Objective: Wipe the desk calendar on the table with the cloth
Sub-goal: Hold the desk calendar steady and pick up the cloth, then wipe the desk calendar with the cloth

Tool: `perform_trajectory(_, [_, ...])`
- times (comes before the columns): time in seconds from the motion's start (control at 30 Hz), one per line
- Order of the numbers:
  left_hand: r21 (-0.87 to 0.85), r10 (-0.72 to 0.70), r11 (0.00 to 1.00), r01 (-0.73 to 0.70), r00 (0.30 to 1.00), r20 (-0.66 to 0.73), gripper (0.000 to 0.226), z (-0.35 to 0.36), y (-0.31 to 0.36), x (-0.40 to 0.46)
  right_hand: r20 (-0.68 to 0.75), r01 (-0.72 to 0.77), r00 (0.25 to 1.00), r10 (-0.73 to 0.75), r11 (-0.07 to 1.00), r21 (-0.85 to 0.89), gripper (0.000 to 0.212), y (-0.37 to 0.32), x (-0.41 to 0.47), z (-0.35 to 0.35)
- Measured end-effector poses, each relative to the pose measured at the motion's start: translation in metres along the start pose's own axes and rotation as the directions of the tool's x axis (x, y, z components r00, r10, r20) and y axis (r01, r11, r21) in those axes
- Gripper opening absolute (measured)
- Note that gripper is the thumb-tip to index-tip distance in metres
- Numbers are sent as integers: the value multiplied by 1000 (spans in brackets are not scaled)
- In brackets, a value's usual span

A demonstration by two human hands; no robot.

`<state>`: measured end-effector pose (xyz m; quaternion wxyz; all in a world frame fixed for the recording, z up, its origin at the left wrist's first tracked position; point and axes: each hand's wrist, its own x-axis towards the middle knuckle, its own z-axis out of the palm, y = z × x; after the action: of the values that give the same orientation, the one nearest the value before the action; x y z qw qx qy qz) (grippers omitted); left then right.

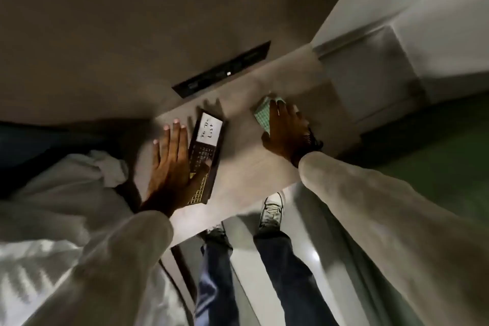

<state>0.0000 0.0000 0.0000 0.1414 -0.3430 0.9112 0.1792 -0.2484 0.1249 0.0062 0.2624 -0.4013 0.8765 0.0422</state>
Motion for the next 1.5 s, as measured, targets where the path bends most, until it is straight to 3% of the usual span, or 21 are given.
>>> perform_trajectory(0.17, [-60,25,998,-27,999,-33,101,54,-17,3,134,-127,982,130,991,-33,52,18,36,59])
perform_trajectory(0.3, [-90,103,990,-109,992,-70,103,64,-24,7,-4,-96,995,96,993,-69,41,22,49,81])
perform_trajectory(0.37, [-91,108,990,-112,993,-41,107,62,-25,8,-26,-91,995,92,996,25,36,23,52,80])
perform_trajectory(0.43, [-88,120,989,-121,993,-17,111,56,-25,4,-45,-230,966,254,928,293,36,18,44,77])
perform_trajectory(0.5, [-73,151,986,-152,988,-10,115,52,-28,-1,27,-355,908,418,733,581,42,7,27,73])
perform_trajectory(0.6, [-61,153,986,-152,988,15,127,49,-32,-6,92,-364,838,538,426,828,19,-24,3,89])
perform_trajectory(0.7, [-39,156,987,-154,987,30,139,55,-35,-10,262,-392,745,614,85,916,31,-55,-14,109])
perform_trajectory(0.8, [-37,156,987,-157,987,-25,138,65,-38,-13,473,-408,658,586,-250,878,33,-74,-18,124])
perform_trajectory(0.83, [-46,156,986,-158,987,-47,138,67,-39,-14,509,-404,656,558,-311,860,33,-79,-18,127])
perform_trajectory(0.9, [-60,170,983,-175,983,-73,138,71,-41,-15,510,-409,698,504,-304,860,33,-84,-17,129])
perform_trajectory(1.03, [-68,174,981,-180,982,-76,140,74,-43,-18,332,-329,810,483,-94,940,24,-87,-21,129])
perform_trajectory(1.13, [-67,153,985,-158,986,-70,141,75,-42,-18,249,-271,886,391,1,962,10,-99,-27,132])
perform_trajectory(1.23, [-33,165,985,-167,984,-72,146,77,-43,-18,265,-297,897,354,41,954,22,-115,-25,139])
perform_trajectory(1.37, [-24,195,980,-198,976,-97,145,81,-49,-19,248,-286,909,335,69,956,14,-123,-16,140])
perform_trajectory(1.5, [-23,214,976,-218,969,-120,140,84,-50,-17,259,-284,916,308,38,958,19,-125,-14,141])
